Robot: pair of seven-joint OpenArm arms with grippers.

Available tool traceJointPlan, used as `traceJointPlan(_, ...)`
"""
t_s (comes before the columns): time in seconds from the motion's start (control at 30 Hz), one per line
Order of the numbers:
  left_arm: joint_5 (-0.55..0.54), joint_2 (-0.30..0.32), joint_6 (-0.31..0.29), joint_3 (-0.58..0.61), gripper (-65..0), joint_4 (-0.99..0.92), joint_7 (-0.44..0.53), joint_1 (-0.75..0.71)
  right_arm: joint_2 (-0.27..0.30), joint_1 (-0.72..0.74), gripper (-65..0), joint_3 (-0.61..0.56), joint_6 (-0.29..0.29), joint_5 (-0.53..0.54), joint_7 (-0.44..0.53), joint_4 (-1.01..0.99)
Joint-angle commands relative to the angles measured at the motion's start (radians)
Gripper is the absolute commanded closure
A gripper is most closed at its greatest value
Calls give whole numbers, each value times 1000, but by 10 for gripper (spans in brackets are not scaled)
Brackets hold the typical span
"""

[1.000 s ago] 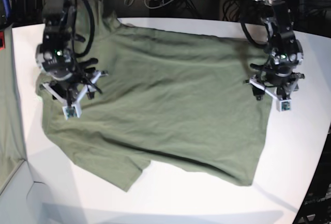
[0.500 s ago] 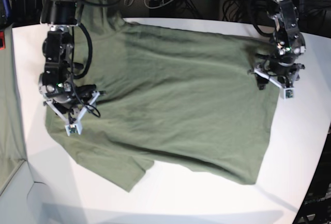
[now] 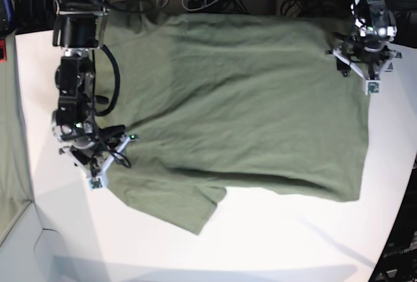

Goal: Layout the t-shirt on the table in an organized manner, then fold the t-shirt properly
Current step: 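Release both grippers and lower them onto the shirt body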

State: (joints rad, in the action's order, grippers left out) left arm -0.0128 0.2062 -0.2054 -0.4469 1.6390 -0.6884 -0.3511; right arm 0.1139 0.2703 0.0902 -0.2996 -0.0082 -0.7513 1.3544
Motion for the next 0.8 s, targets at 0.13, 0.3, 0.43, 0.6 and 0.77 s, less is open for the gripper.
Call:
traceJointPlan(0.13,4,-21,1,0,-384,100,19,2,8,154,-326,-74,-2,3,80,-158)
traceJointPlan(0.3,4,-61,1,0,-384,129,19,5,7,261,-326,-142,-3,3,129,-283)
traceJointPlan(0.43,1,-63,1,1,-384,80,20,17,-20,318,-326,-183,-3,3,157,-339)
traceJointPlan(0.6,4,-54,1,1,-384,-26,29,42,-55,372,-326,-217,-3,3,223,-481)
traceJointPlan(0.77,4,-52,1,1,-384,-79,29,63,-69,404,-325,-212,1,3,372,-634)
